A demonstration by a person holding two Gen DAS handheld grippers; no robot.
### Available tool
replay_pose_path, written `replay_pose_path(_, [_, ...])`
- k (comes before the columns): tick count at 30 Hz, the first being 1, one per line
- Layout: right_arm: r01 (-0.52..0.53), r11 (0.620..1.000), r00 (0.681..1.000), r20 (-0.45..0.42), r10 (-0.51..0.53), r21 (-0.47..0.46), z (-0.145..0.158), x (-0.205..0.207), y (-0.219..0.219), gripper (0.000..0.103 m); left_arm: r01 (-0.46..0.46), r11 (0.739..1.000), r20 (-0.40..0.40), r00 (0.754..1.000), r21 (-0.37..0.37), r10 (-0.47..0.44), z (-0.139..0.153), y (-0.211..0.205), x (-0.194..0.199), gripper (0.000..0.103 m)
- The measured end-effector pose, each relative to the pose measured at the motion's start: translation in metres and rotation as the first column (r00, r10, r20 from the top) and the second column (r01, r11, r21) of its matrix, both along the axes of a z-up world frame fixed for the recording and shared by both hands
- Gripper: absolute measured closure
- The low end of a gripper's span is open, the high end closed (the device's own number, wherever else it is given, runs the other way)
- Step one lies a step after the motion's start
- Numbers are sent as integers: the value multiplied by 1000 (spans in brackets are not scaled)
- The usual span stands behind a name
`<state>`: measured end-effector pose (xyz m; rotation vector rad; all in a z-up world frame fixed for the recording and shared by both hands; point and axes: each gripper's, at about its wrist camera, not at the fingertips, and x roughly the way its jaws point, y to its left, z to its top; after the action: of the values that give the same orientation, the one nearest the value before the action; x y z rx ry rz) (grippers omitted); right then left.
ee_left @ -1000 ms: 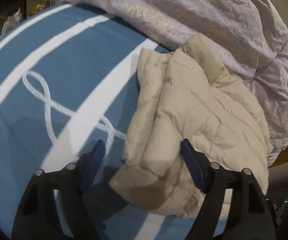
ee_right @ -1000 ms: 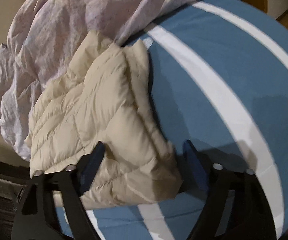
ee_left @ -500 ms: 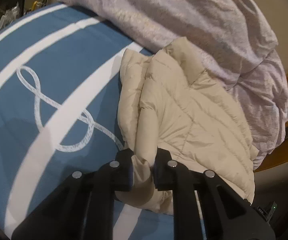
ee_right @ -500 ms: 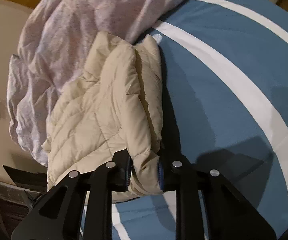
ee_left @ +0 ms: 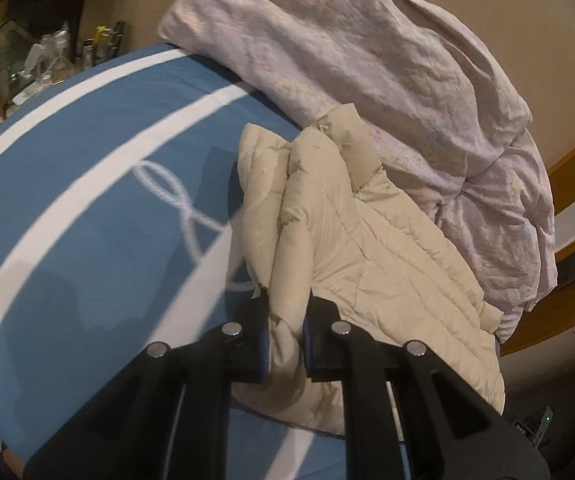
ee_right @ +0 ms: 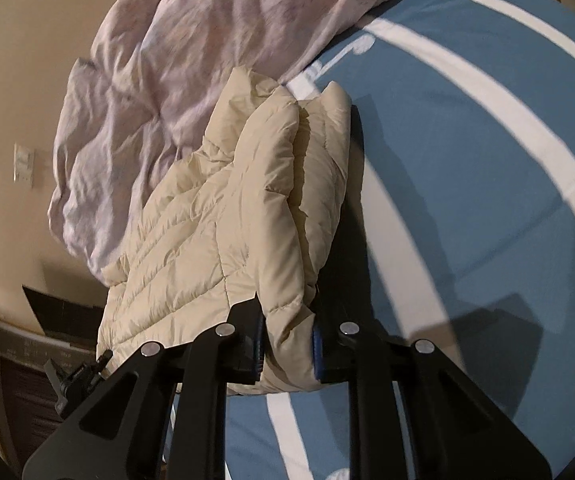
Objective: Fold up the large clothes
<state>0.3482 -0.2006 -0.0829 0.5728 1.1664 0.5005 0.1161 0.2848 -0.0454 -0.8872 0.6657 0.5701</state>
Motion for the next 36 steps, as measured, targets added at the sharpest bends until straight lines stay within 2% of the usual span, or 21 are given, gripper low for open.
replay_pose_path(10, [-87,995,996,-7,86,-56,1,-55,18,85,-62,998,-26,998,-1,62,-8,-1,-71,91])
replay_pose_path(16, [-133,979,990,14,137,-156,7,-77,30,82,-89,996,-58,995,-31,87,-21,3,-83,88])
replay_pose_path(18, [-121,968,990,43,133,-222,14,-78,32,78,-98,994,-74,993,-45,95,-25,5,-83,83])
replay_pose_path(20, [-103,959,989,73,126,-263,21,-76,32,65,-107,993,-83,991,-53,102,-28,6,-83,78])
replay_pose_path(22, [-75,951,986,121,115,-299,33,-74,31,57,-111,992,-94,990,-59,105,-30,8,-81,68])
replay_pose_path(24, [-62,949,977,173,121,-310,46,-71,34,57,-118,991,-109,988,-60,111,-32,10,-80,54])
replay_pose_path(27, [-83,947,962,224,158,-312,58,-70,45,57,-135,988,-122,985,-76,125,-37,15,-80,44])
replay_pose_path(30, [-163,932,940,237,246,-323,59,-72,70,57,-151,984,-128,982,-93,139,-43,18,-81,39])
replay_pose_path(36, [-296,871,899,194,393,-392,36,-85,115,57,-172,978,-128,979,-115,157,-51,19,-83,35])
